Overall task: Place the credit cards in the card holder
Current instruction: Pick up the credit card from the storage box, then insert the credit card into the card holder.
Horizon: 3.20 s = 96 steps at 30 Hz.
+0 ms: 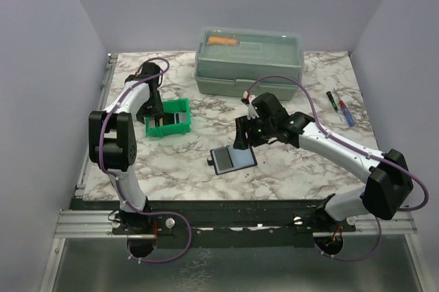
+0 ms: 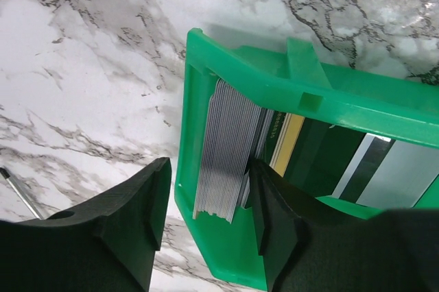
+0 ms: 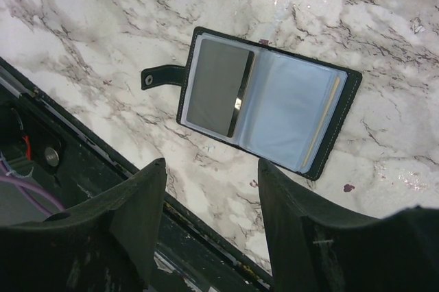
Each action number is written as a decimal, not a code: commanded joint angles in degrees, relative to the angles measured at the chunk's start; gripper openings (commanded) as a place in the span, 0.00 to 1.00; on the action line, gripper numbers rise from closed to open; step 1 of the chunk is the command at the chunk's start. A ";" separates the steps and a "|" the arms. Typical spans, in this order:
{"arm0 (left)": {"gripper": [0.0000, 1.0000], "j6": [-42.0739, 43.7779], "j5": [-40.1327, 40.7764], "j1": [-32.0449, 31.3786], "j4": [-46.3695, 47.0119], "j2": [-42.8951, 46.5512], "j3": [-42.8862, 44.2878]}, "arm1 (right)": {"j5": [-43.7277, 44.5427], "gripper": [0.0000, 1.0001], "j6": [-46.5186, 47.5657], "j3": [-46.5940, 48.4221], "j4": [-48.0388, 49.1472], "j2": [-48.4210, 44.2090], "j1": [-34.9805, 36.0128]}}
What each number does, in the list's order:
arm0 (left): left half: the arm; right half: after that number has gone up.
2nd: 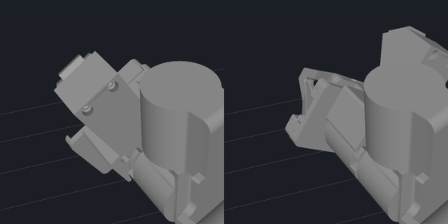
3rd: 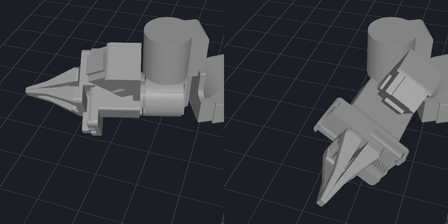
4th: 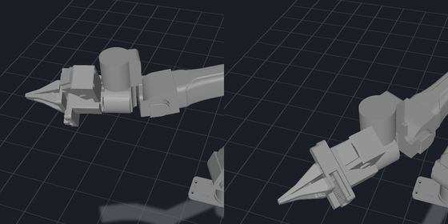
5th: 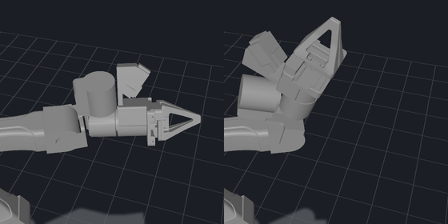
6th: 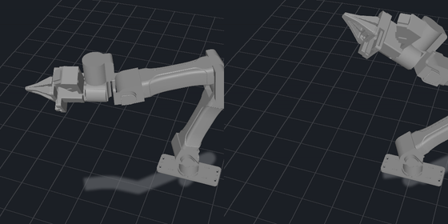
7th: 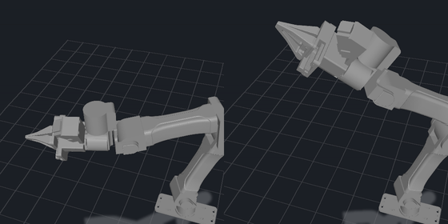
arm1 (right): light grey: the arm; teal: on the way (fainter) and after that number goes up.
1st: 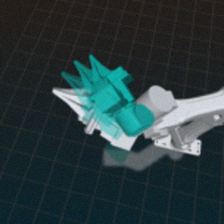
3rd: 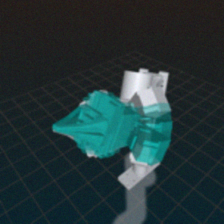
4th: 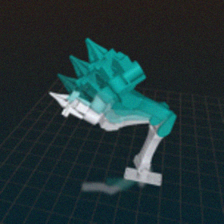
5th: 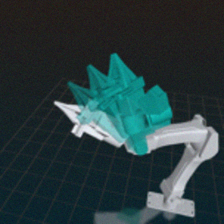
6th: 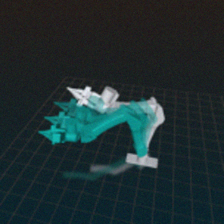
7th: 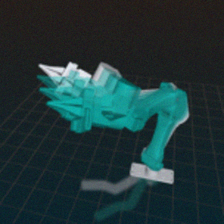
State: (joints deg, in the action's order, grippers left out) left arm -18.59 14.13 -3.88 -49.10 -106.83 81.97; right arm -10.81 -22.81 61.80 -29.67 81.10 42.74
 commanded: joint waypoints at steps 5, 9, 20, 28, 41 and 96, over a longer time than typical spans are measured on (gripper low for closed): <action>0.50 0.39 5.99 -0.20 -1.85 1.46 1.40 | -1.39 0.59 0.98 2.10 0.27 1.46 -0.12; 0.47 0.30 6.41 -0.48 -2.43 1.47 2.11 | -1.66 0.59 0.94 2.21 0.49 1.75 -0.16; 0.37 0.05 7.23 -0.63 -2.92 1.88 2.66 | -1.71 0.59 0.92 2.10 0.40 1.76 -0.16; 0.28 0.11 6.86 -0.77 -3.15 1.80 2.75 | -2.09 0.59 0.75 2.04 0.40 1.93 -0.12; 0.09 -0.17 7.48 -1.04 -3.98 1.11 3.69 | -2.19 0.59 0.57 1.78 0.40 1.86 -0.17; 0.00 -30.72 -47.18 -29.17 48.73 27.08 -39.21 | -34.55 0.23 -7.06 -15.36 32.79 15.54 -17.63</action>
State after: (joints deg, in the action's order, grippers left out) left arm -46.59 -28.42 -32.71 -11.57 -77.56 45.12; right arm -41.67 -28.71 47.20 -3.40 93.30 25.65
